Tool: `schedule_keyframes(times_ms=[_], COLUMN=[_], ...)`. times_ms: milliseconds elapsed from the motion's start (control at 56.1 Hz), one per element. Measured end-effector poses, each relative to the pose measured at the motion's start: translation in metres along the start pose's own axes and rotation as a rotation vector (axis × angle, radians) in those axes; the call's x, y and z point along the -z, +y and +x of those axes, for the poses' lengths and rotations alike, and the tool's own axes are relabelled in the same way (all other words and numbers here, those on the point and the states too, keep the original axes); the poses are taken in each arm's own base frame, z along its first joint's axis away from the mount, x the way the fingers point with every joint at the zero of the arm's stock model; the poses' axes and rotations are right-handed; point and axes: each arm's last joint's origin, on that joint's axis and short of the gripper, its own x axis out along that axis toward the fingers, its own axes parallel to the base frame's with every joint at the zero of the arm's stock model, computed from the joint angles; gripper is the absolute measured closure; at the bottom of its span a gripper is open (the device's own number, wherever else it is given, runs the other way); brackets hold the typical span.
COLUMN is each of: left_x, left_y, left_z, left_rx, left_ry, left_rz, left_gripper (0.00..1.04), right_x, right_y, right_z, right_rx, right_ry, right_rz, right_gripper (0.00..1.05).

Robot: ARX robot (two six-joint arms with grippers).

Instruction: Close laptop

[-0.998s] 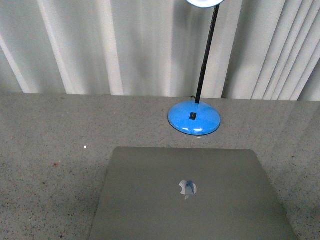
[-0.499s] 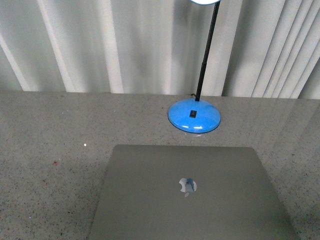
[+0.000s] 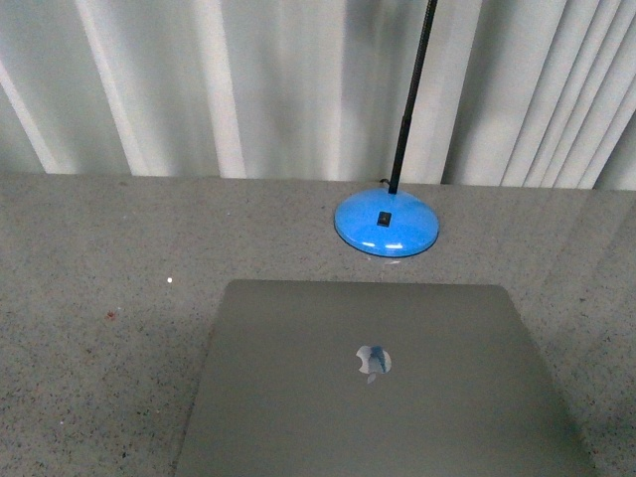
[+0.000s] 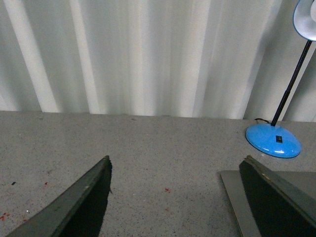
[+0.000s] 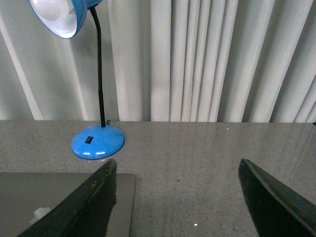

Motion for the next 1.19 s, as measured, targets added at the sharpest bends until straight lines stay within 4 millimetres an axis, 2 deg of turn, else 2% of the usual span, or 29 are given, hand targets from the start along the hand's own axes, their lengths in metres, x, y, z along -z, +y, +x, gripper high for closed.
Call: schedule_keyframes(times_ms=[107,160,214,1194], left_x=[0.0000,0.0000,0.0000,0.0000], left_y=[0.0000,0.0000,0.0000,0.0000], left_z=[0.0000,0.0000,0.0000,0.0000], left_rx=[0.000,0.000,0.000,0.000], left_ry=[0.000,0.000,0.000,0.000], left_rz=[0.001,0.002,0.002,0.003], left_gripper=[0.06,0.07,0.07,0.07], right_x=[0.0000,0.0000,0.0000,0.0000], right_y=[0.0000,0.0000,0.0000,0.0000], right_z=[0.0000,0.0000,0.0000,0.0000], right_rx=[0.000,0.000,0.000,0.000], right_ry=[0.000,0.000,0.000,0.000], right_rz=[0.000,0.000,0.000,0.000], right_gripper=[0.11,0.05,0.08,0.07])
